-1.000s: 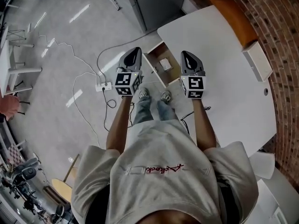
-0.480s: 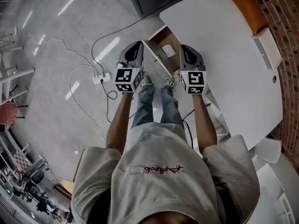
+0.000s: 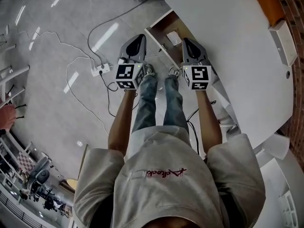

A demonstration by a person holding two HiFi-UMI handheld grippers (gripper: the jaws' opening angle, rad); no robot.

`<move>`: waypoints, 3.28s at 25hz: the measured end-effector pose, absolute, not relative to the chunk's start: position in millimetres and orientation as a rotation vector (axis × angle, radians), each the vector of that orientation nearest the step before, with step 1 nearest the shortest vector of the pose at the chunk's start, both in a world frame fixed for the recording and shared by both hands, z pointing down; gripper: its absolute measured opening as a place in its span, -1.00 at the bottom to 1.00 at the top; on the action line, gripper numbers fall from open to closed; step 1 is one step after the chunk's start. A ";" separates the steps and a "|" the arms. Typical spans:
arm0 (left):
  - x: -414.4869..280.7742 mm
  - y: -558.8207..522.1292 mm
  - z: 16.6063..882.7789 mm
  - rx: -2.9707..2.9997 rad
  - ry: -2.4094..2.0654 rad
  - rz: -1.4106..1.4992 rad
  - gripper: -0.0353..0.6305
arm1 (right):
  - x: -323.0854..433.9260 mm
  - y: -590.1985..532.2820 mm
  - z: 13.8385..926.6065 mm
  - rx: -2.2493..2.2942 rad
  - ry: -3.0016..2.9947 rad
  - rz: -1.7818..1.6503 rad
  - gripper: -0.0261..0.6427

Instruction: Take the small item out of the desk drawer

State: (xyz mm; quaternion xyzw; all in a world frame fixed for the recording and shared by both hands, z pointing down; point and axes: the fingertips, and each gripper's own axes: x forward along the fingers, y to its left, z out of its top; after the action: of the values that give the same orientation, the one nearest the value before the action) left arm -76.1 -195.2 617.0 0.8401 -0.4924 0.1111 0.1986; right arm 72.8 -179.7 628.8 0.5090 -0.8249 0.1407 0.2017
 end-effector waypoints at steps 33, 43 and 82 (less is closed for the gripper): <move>-81.7 -175.1 782.9 2.219 -1.319 0.328 -0.87 | 70.1 -151.4 797.7 1.439 -2.148 0.616 -0.89; -78.0 -173.1 799.0 2.219 -1.301 0.330 -0.87 | 61.1 -175.0 824.6 1.333 -2.130 0.517 -0.89; -78.0 -178.9 803.5 2.229 -1.276 0.329 -0.87 | 67.3 -248.0 935.1 0.965 -1.836 0.447 -0.53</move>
State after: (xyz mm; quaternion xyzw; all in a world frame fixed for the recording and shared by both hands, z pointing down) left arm -78.0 -178.9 803.5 0.8282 -0.4741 0.1223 0.2728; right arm 67.3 -248.0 935.1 0.3971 -0.7552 0.1839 0.4881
